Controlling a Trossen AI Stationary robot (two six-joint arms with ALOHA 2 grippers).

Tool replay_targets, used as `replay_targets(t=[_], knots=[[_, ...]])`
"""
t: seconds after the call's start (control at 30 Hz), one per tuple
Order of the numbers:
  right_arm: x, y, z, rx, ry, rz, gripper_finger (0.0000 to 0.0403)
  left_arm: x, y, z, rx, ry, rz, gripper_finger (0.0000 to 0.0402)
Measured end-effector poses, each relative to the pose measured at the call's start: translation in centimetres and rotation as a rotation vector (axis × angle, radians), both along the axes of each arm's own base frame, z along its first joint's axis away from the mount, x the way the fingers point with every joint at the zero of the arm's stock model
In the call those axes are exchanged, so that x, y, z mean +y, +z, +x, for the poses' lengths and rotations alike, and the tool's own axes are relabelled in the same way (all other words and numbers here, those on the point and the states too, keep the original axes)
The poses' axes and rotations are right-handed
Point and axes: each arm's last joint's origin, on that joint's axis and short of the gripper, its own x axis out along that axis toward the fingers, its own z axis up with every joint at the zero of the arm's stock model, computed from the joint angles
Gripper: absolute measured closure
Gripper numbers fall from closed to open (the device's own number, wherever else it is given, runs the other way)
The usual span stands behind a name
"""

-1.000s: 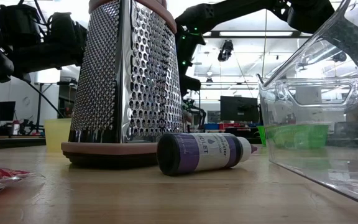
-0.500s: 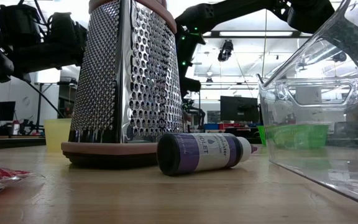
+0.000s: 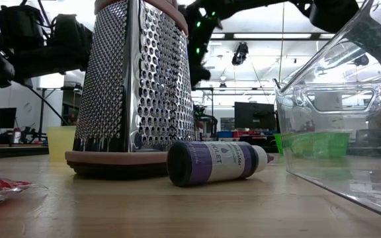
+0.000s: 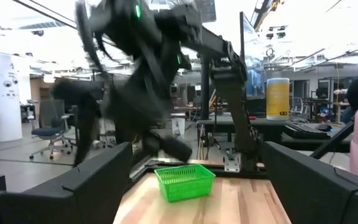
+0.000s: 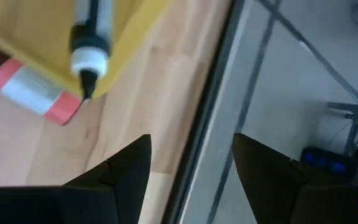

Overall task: Pick & Place Food Item
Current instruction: Put the black donut into the green bin

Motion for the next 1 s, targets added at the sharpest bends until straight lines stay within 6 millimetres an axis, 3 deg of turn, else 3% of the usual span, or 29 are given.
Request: replay_targets(t=[0.3,0.57,0.77,1.0], knots=[[0.8,8.3,-2.9,-0.431,0.182,0.425,0.0182,0.0,-0.4,0.0,0.05,-0.009,-0.005,0.0042],[3.4,13.5,-6.2,-0.568,0.318,0.498,0.0182,0.0,0.4,0.1,0.143,0.002,-0.046,0.0042],[5.2,15.3,-9.4,-0.648,0.339,0.501,0.0182,-0.1,2.6,-0.1,0.261,0.01,-0.042,0.0042],[7.2,13.8,-14.7,-0.836,0.359,0.476,0.0182,-1.3,4.8,-2.4,0.142,-0.002,0.02,0.0042]])
